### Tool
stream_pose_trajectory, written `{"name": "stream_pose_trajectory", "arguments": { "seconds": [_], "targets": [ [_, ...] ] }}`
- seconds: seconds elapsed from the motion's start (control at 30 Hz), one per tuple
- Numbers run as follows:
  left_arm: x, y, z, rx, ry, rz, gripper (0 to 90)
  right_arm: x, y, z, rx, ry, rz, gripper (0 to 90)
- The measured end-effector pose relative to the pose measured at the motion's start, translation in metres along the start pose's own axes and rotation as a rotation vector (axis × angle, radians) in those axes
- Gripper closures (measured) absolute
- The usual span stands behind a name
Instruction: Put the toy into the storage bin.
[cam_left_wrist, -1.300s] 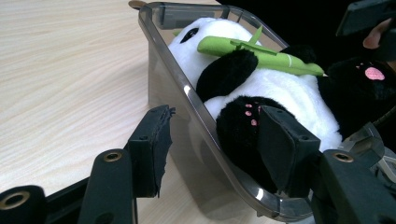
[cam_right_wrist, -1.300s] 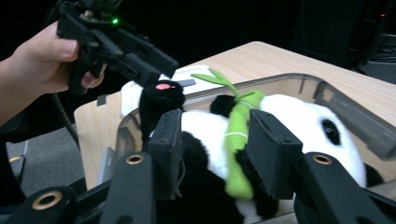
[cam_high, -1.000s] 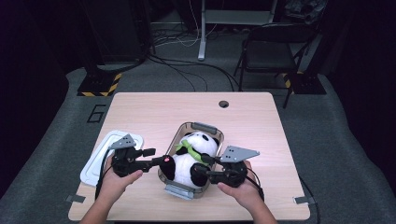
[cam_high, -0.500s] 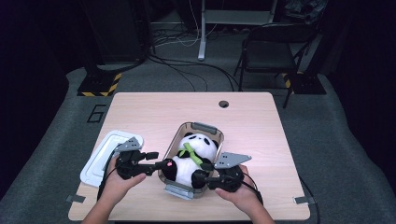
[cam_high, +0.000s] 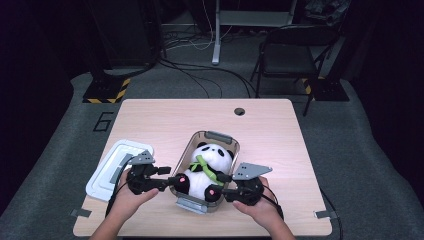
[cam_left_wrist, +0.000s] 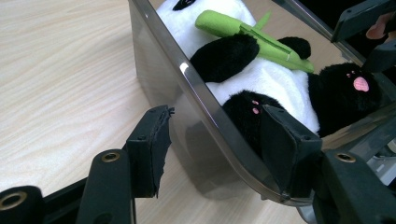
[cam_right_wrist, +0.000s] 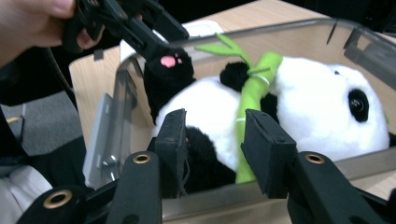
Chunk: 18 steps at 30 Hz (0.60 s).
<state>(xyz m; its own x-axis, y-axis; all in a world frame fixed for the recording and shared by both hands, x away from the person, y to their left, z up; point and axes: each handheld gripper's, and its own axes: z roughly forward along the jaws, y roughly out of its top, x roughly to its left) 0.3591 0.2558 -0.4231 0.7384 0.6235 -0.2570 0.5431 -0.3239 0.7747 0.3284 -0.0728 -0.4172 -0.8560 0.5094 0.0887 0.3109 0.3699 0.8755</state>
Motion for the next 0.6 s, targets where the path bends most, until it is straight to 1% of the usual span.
{"name": "stream_pose_trajectory", "arguments": {
  "seconds": [0.07,0.27,0.3,0.43,0.53,0.6],
  "targets": [
    [0.0004,-0.0008,0.0009,-0.005,-0.003,-0.006,43.5,0.0011,-0.0017,0.0023,0.018,-0.002,-0.011,59.6],
    [0.0006,-0.0011,0.0013,-0.001,-0.006,-0.019,43.4,0.0034,-0.001,0.0053,0.037,-0.002,-0.034,60.5],
    [0.0007,-0.0012,0.0016,-0.001,-0.007,-0.022,43.4,0.0038,-0.0014,0.0055,0.045,0.0,-0.028,60.8],
    [0.0004,-0.0012,0.0021,-0.002,-0.005,-0.025,43.3,0.0042,-0.0025,0.0078,0.064,0.005,-0.037,61.8],
    [0.0004,-0.0016,0.0019,-0.004,-0.003,-0.03,43.2,0.0044,-0.0023,0.0085,0.066,0.003,-0.051,61.8],
    [-0.0001,-0.0021,0.0019,-0.008,-0.013,-0.036,46.3,0.0044,-0.0028,0.0078,0.063,0.002,-0.041,61.0]
  ]
}}
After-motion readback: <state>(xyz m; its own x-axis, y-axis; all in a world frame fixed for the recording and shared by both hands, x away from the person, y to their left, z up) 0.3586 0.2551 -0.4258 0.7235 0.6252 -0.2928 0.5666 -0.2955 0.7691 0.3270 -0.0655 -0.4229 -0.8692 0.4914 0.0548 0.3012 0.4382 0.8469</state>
